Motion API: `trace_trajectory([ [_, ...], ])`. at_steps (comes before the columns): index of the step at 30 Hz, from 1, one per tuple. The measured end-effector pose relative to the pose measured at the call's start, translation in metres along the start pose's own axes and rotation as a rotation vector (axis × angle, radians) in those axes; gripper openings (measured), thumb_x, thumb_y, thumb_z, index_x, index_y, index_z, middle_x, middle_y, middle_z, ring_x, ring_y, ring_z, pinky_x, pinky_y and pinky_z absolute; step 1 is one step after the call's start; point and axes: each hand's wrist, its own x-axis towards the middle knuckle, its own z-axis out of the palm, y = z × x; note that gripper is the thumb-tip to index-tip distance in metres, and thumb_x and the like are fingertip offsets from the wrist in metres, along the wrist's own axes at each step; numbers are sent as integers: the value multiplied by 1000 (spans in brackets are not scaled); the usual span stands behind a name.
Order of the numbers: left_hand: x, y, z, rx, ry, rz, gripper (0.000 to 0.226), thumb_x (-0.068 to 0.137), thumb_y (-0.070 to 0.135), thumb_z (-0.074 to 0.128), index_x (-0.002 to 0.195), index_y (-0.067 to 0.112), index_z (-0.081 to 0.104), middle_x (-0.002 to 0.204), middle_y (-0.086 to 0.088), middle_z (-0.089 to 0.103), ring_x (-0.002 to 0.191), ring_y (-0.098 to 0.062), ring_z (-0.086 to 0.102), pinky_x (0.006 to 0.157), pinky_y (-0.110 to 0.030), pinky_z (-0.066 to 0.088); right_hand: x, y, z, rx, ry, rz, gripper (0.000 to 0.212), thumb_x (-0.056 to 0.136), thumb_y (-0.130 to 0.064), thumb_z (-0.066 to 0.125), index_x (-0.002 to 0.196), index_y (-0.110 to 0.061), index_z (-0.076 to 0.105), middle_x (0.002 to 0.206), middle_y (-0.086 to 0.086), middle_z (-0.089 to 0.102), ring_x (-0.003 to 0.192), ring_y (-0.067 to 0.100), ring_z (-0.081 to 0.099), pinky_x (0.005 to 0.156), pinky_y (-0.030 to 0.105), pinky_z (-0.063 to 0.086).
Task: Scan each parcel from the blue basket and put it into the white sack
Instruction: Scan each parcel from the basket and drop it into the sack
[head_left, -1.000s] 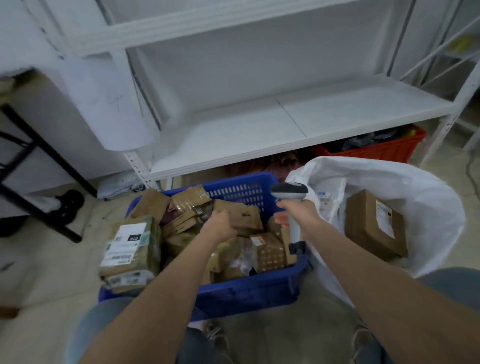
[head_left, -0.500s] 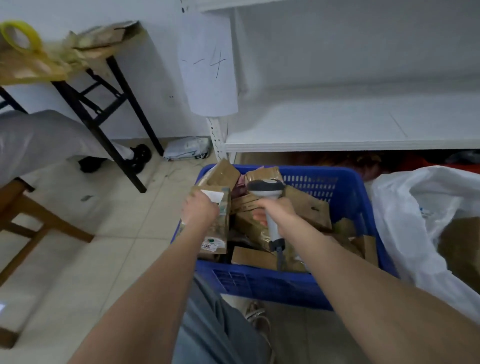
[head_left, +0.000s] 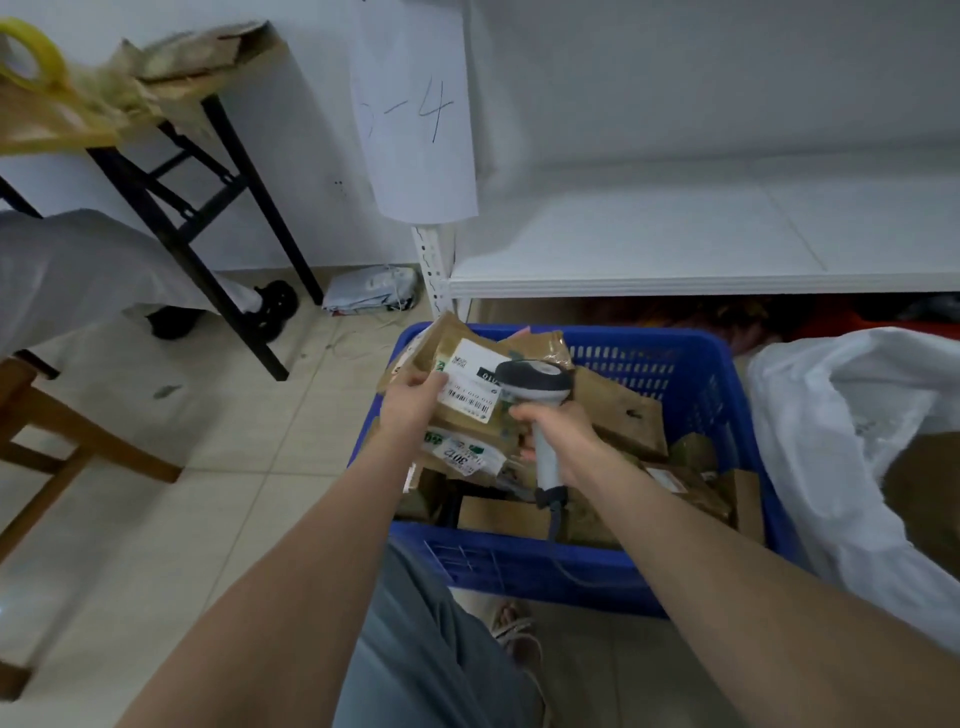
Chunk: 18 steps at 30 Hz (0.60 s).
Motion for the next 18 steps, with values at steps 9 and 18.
trace_trajectory([
  [9,-65,18,66,-379,-544,-55,41,81,27,73,118,32,57,121,-10,64,108,-32,60,91,-56,49,-54,-30,-116,50,231,-190,15,81,-8,73,95,-8,67,84,7,68,76,20,64,76,34,56],
  [18,-115,14,140,-303,-694,-93,48,83,17,69,128,13,54,113,-11,68,100,-27,64,71,-41,53,-104,-9,-190,82,304,-262,18,84,-4,68,100,-9,62,88,2,67,80,14,62,73,31,52],
])
